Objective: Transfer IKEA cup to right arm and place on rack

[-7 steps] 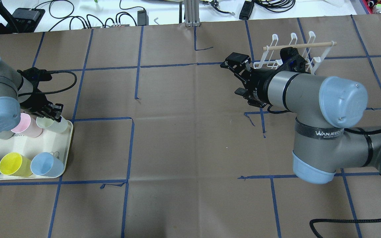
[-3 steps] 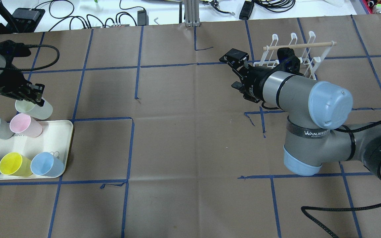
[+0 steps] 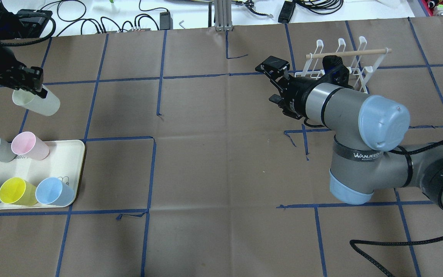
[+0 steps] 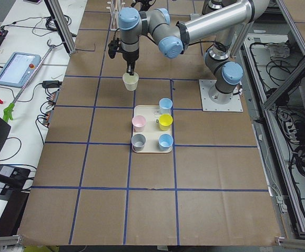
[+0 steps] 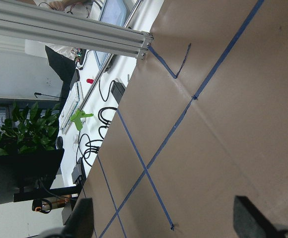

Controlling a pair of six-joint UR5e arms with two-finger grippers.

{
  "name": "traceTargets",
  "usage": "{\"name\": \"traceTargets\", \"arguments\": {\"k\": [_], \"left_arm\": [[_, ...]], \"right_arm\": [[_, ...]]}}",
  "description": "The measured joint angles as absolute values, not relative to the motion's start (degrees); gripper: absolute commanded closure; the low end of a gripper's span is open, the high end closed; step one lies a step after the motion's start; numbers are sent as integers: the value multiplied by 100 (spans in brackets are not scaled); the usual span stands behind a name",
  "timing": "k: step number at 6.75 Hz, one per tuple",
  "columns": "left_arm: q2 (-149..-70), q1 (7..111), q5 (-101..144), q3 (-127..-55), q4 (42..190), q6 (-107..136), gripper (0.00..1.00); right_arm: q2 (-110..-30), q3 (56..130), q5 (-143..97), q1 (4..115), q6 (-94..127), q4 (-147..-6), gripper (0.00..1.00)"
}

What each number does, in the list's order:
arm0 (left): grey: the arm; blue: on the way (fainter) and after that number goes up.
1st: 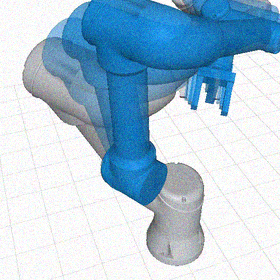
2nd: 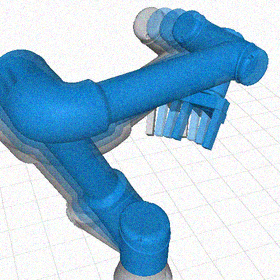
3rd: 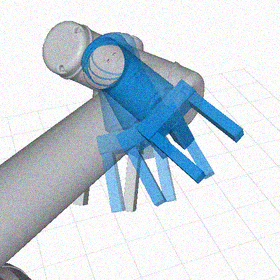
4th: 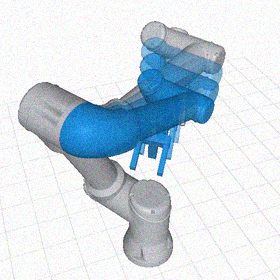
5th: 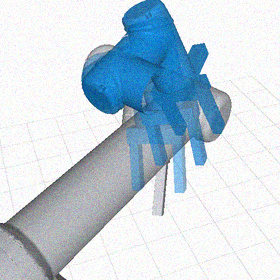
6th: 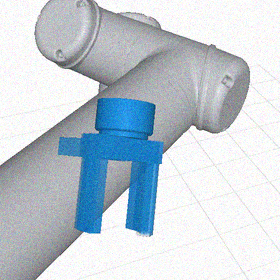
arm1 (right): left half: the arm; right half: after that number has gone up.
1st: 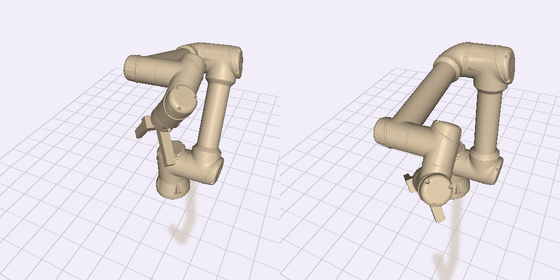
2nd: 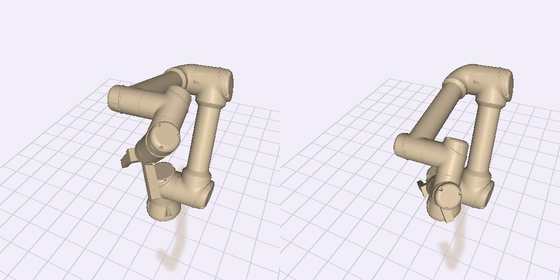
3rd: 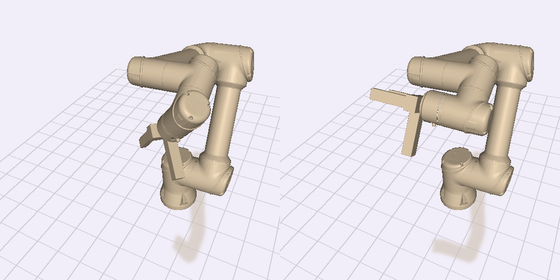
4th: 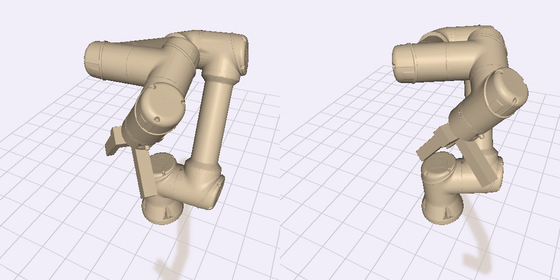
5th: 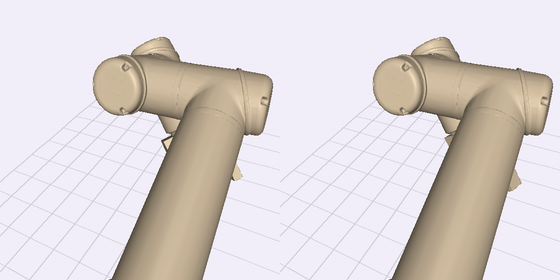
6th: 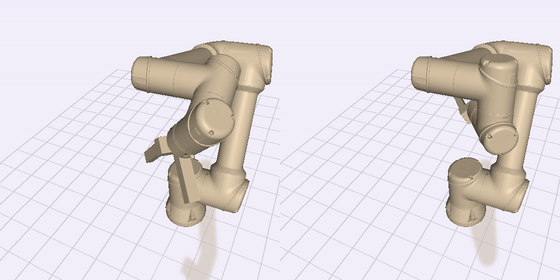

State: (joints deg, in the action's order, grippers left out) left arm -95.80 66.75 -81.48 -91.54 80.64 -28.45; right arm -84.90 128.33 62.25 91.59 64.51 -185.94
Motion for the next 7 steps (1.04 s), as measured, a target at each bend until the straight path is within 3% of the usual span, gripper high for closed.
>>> {"name": "traceTargets", "arguments": {"k": [3,7], "left_arm": [[-9546,6739,-5725,-9412,6805,-2981,100],[-9598,7332,-3844,-10925,3112,-2971,100]], "right_arm": [[-8482,12829,6231,9142,6451,-18598,0],[-8457,12844,6255,9090,6459,-18736,0]]}}
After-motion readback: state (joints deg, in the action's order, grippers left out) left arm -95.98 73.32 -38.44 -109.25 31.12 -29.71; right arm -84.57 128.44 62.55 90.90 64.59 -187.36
